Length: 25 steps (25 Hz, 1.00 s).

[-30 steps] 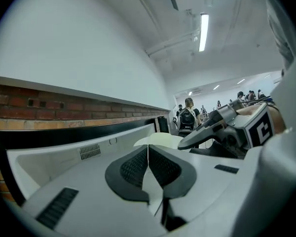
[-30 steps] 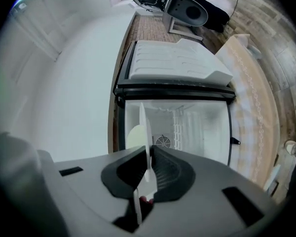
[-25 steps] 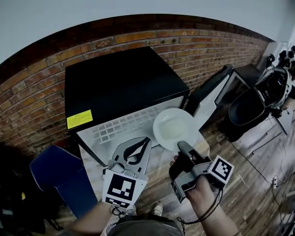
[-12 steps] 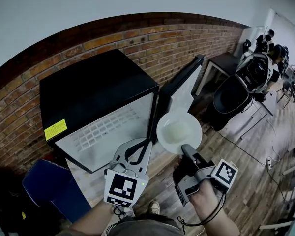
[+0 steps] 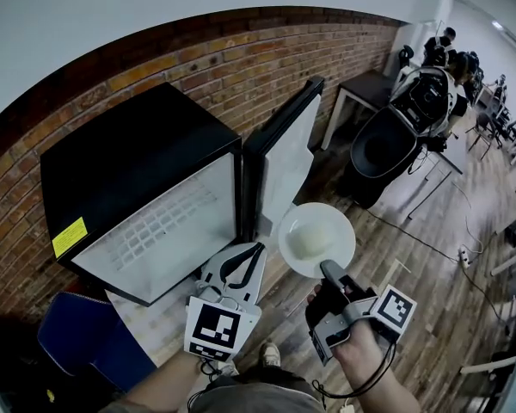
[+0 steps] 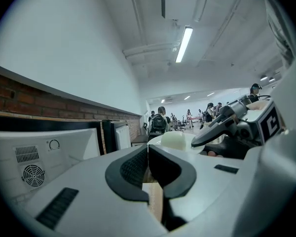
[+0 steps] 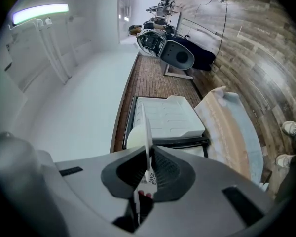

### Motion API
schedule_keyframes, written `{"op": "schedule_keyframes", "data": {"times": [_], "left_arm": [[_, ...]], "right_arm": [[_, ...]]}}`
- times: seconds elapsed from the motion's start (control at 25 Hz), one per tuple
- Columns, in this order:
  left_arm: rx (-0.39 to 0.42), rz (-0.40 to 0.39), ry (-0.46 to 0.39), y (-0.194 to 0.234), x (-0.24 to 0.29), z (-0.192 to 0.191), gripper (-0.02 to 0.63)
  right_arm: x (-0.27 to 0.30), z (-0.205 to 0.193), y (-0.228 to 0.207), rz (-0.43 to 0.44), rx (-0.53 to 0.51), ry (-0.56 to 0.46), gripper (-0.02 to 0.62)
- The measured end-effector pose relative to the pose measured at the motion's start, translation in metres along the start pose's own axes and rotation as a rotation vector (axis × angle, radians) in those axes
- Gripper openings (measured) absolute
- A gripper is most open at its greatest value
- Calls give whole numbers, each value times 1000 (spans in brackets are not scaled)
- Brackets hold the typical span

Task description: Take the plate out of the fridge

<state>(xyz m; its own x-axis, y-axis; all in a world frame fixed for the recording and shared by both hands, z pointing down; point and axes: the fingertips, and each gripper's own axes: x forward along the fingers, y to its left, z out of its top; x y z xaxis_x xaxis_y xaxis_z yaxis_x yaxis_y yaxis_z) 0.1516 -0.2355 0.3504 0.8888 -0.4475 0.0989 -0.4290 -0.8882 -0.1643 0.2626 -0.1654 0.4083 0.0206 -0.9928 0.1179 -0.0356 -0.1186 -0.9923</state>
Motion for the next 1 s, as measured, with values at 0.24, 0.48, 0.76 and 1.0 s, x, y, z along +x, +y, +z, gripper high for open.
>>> {"op": "schedule_keyframes", "data": {"times": [0.24,0.48,0.76,1.0], "left_arm": [[46,-34,34,-25,14,-21,18],[29,-52,12,-41,17,-35,18],[10,-61,40,-49,23,-47,18],[12,-65,41,-47,29,-46,18]], "right_arm": [[-18,10,-25,-26,16,-27,38],[-30,14,-50,-52,37,-33,38],[-37,21,-66,-82,48,-33,38],[-34,25,-60,-59,42,-30,35]]}}
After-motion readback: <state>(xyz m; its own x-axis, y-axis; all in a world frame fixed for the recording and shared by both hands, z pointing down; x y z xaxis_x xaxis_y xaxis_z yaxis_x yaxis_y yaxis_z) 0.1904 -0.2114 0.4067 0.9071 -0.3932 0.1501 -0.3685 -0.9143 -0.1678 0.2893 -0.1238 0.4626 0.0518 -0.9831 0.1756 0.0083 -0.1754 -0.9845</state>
